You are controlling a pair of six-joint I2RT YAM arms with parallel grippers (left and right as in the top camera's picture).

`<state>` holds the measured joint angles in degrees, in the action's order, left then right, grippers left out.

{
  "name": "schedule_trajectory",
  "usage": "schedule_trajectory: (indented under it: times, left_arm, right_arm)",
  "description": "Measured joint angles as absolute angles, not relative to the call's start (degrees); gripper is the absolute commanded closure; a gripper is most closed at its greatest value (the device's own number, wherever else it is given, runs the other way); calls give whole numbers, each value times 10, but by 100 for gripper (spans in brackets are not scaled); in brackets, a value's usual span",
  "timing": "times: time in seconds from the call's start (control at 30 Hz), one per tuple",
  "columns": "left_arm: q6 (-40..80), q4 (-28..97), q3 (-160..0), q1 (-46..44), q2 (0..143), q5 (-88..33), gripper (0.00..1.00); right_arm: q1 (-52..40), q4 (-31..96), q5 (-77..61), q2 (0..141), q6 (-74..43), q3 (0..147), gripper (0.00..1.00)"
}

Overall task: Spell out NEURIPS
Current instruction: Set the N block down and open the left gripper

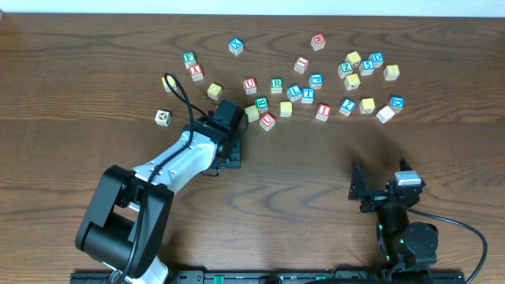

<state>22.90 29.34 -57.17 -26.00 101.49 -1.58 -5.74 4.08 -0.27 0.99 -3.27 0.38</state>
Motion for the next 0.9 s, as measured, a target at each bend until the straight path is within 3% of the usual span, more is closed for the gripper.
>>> schedule_trajectory:
  times: [0.13,0.37,0.6,0.9]
  left_arm:
    - [228,304,-572,-260,1006,-16,38]
    - [200,392,-666,-260,924,-17,12]
    - [184,468,-827,-260,857,-5,9]
    - [143,525,-929,-232,887,4,9]
  right_arm:
    - [-57,41,-3,10,-33,4,1]
    - [-57,41,-3,10,-33,4,1]
    - [-57,41,-3,10,-33,4,1]
    - [-57,41,-3,10,-33,4,1]
